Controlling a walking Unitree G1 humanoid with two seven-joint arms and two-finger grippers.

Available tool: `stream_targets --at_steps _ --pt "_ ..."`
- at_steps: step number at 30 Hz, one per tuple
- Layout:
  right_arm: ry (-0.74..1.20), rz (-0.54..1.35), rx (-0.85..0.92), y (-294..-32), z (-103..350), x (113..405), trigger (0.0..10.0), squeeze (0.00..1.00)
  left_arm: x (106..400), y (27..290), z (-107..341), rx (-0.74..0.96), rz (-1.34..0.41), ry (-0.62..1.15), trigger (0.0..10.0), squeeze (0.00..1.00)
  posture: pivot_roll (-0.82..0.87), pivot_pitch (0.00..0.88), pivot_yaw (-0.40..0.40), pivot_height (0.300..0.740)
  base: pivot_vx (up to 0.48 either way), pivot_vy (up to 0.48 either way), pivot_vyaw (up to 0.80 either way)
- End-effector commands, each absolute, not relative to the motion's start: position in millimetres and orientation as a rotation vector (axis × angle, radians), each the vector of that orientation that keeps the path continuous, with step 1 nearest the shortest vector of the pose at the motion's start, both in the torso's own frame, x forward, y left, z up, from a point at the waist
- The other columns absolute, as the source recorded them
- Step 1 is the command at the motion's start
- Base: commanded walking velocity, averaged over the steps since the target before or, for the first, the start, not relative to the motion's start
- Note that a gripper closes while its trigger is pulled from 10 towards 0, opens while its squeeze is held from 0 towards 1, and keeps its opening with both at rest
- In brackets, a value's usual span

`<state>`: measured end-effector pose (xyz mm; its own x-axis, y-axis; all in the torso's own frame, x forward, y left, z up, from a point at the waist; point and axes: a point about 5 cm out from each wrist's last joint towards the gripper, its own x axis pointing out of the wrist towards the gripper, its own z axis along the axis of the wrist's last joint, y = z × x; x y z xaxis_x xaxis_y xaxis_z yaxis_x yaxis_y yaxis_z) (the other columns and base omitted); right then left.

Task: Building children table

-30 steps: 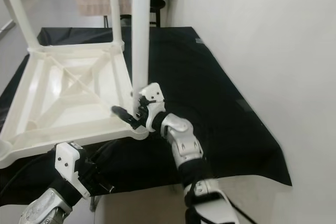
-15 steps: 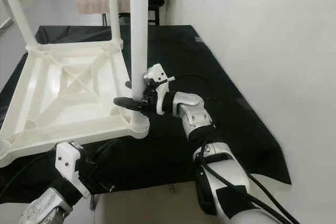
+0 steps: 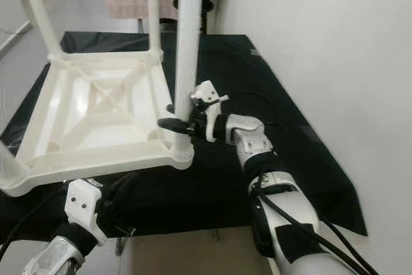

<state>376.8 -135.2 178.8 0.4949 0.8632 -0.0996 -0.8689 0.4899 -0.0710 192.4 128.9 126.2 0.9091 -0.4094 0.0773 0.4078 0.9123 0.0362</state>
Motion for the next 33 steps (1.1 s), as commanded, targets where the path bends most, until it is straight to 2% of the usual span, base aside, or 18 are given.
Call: stream_targets --at_steps 1,3,4,5,6,8,10,14,15,19,20,25,27,28,29,30,31,33 --pt "0.115 0.991 -0.164 -146.5 167.7 375.8 0.0 0.00 191.6 128.4 130.7 0.025 -0.410 -0.115 10.0 0.00 0.11 0.023 -0.088 0.740 0.000 0.000 0.00" --pt "0.130 0.946 -0.181 -154.7 164.7 375.3 0.0 0.00 190.7 129.4 130.9 0.025 -0.400 -0.116 10.0 0.00 0.11 0.024 -0.089 0.740 0.000 0.000 0.00" --pt "0.144 0.610 -0.151 -155.0 146.7 371.0 0.0 0.00 188.8 132.9 130.0 0.001 -0.380 -0.109 10.0 0.00 0.10 0.037 -0.094 0.740 0.000 0.000 0.00" --pt "0.155 0.461 -0.127 -139.3 129.5 347.9 0.0 0.00 188.4 135.6 129.1 -0.016 -0.374 -0.101 10.0 0.00 0.10 0.045 -0.081 0.740 0.000 0.000 0.00" --pt "0.155 0.461 -0.127 -139.3 129.5 347.9 0.0 0.00 188.4 135.6 129.1 -0.016 -0.374 -0.101 10.0 0.00 0.10 0.045 -0.081 0.740 0.000 0.000 0.00" --pt "0.169 0.305 -0.079 -118.3 118.1 310.8 0.0 0.00 189.0 138.8 127.7 -0.031 -0.375 -0.093 10.0 0.00 0.08 0.037 -0.069 0.740 0.000 0.000 0.00" --pt "0.171 0.366 -0.083 -106.4 115.5 305.5 0.0 0.00 189.9 138.6 127.5 -0.029 -0.379 -0.093 10.0 0.00 0.08 0.033 -0.059 0.740 0.000 0.000 0.00" --pt "0.156 0.428 -0.122 -102.0 117.9 318.7 0.0 0.00 192.5 136.7 127.2 -0.023 -0.393 -0.094 10.0 0.00 0.08 0.031 -0.063 0.740 0.000 0.000 0.00" --pt "0.156 0.424 -0.132 -102.4 119.4 322.7 10.0 0.00 192.6 136.6 127.2 -0.023 -0.391 -0.095 10.0 0.00 0.08 0.031 -0.063 0.740 0.000 0.000 0.00" --pt "0.164 0.428 -0.134 -101.9 122.0 329.9 10.0 0.00 192.8 136.6 127.7 -0.023 -0.383 -0.098 10.0 0.00 0.08 0.031 -0.065 0.740 0.000 0.000 0.00" --pt "0.167 0.424 -0.115 -100.7 127.5 329.6 10.0 1.00 192.9 136.8 128.1 -0.025 -0.382 -0.099 10.0 0.00 0.09 0.033 -0.067 0.740 0.000 0.000 0.00" --pt "0.170 0.440 -0.084 -99.5 142.9 335.4 10.0 1.00 193.4 137.5 128.5 -0.032 -0.388 -0.099 10.0 0.00 0.09 0.031 -0.070 0.740 0.000 0.000 0.00" --pt "0.122 0.571 -0.065 -100.1 156.3 353.0 10.0 1.00 194.5 137.1 128.4 -0.035 -0.391 -0.100 10.0 0.00 0.10 0.028 -0.075 0.740 0.000 0.000 0.00" --pt "0.122 0.571 -0.065 -100.1 156.3 353.0 10.0 1.00 194.5 137.1 128.4 -0.035 -0.391 -0.100 10.0 0.00 0.10 0.028 -0.075 0.740 0.000 0.000 0.00" --pt "0.101 0.638 -0.056 -100.3 161.2 358.5 10.0 0.85 194.9 136.9 128.3 -0.036 -0.391 -0.101 10.0 0.00 0.10 0.028 -0.075 0.740 0.000 0.000 0.00" --pt "0.101 0.638 -0.056 -100.3 161.2 358.5 10.0 0.85 194.9 136.9 128.3 -0.036 -0.391 -0.101 10.0 0.00 0.10 0.028 -0.075 0.740 0.000 0.000 0.00" --pt "0.070 0.724 -0.043 -100.6 166.6 363.6 10.0 0.00 195.6 136.4 128.1 -0.036 -0.392 -0.101 10.0 0.00 0.10 0.022 -0.079 0.740 0.000 0.000 0.00" --pt "0.043 0.891 -0.025 -98.7 172.5 367.3 10.0 0.00 196.4 135.5 127.9 -0.037 -0.393 -0.102 10.0 0.00 0.11 0.020 -0.080 0.740 0.000 0.000 0.00"
